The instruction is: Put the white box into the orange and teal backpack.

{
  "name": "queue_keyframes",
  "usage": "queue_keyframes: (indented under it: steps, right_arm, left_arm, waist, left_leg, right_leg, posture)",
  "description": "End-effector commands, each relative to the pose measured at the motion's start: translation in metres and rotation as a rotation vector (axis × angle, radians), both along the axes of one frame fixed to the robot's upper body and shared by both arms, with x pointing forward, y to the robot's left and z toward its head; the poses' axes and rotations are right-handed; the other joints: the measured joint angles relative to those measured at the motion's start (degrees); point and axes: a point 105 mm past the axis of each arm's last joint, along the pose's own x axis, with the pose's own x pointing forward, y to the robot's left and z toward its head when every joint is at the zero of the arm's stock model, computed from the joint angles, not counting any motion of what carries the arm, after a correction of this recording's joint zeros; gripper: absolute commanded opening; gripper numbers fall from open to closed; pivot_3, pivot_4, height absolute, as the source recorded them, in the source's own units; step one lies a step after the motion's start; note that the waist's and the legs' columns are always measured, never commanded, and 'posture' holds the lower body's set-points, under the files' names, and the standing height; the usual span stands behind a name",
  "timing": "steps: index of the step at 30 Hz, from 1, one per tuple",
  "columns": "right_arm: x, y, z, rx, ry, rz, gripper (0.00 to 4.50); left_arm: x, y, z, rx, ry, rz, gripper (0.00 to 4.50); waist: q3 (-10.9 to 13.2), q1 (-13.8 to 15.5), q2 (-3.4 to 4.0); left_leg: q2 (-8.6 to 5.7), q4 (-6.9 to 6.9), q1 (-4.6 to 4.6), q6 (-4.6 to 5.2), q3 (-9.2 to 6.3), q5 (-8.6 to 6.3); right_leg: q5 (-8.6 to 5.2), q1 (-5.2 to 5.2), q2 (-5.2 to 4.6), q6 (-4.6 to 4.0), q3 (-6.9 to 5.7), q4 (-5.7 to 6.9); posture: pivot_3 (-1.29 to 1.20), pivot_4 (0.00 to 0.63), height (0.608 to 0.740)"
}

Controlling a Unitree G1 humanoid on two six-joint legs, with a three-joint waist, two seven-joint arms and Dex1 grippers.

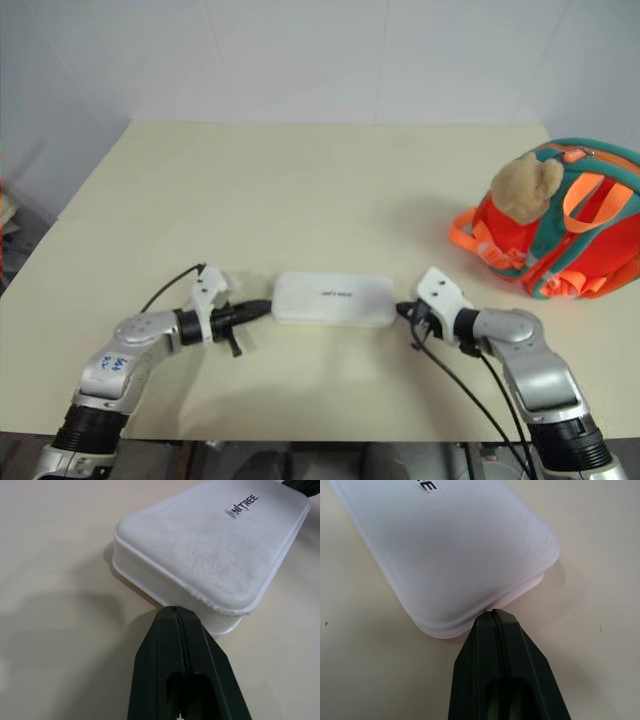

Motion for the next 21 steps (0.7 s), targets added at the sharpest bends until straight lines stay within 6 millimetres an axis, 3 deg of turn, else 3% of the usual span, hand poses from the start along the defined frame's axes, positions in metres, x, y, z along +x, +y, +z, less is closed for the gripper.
queue_keyframes:
  steps: [1, 9, 13, 14, 17, 21]
  right_arm:
    - [-0.006, 0.014, 0.014, 0.031, -0.050, 0.075, 0.12]
    - [0.000, 0.004, 0.010, 0.016, -0.048, 0.057, 0.12]
    - [0.003, -0.008, 0.019, 0.006, -0.048, 0.052, 0.12]
    - [0.003, -0.014, 0.023, 0.002, -0.042, 0.053, 0.12]
    - [-0.001, -0.027, 0.029, -0.010, -0.007, 0.054, 1.04]
    - [-0.007, -0.039, 0.032, -0.021, 0.042, 0.053, 2.37]
  left_arm:
    - [-0.015, -0.024, 0.001, -0.021, 0.005, -0.110, 0.00]
    - [-0.008, -0.012, 0.009, 0.002, -0.034, -0.057, 0.00]
    - [-0.009, 0.003, 0.020, 0.018, -0.038, -0.052, 0.00]
    - [-0.010, 0.010, 0.023, 0.022, -0.026, -0.054, 0.18]
    - [-0.018, 0.027, 0.031, 0.018, 0.032, -0.081, 0.80]
    - [-0.026, 0.044, 0.037, 0.010, 0.102, -0.117, 2.04]
  waist:
    - [0.0, 0.0, 0.00]
    - [0.0, 0.0, 0.00]
    - [0.0, -0.1, -0.01]
    - [0.0, -0.1, -0.01]
    - [0.0, -0.2, -0.01]
    - [0.0, -0.1, -0.01]
  left_leg:
    - [0.00, 0.00, 0.00, 0.00, 0.00, 0.00]
    - [0.00, 0.01, 0.01, 0.00, 0.00, 0.00]
    - [0.00, 0.01, 0.01, 0.01, 0.00, 0.00]
    - [0.00, 0.00, 0.01, 0.01, 0.00, 0.00]
    - [0.02, -0.02, 0.00, 0.01, 0.00, 0.00]
    - [0.03, -0.06, 0.00, 0.02, 0.00, -0.01]
  right_leg:
    - [0.00, 0.00, 0.00, 0.00, 0.00, 0.00]
    - [0.00, 0.01, 0.01, 0.00, 0.00, 0.01]
    - [0.00, 0.01, 0.01, 0.00, 0.00, 0.00]
    - [0.00, 0.01, 0.01, 0.00, 0.00, -0.01]
    - [0.00, 0.00, 0.02, 0.00, -0.01, -0.02]
    - [-0.01, 0.01, 0.02, -0.02, -0.01, -0.09]
  posture:
    - [0.00, 0.150, 0.740]
    - [0.00, 0.150, 0.740]
    - [0.00, 0.150, 0.740]
    - [0.00, 0.150, 0.740]
    - [0.00, 0.150, 0.740]
    - [0.00, 0.150, 0.740]
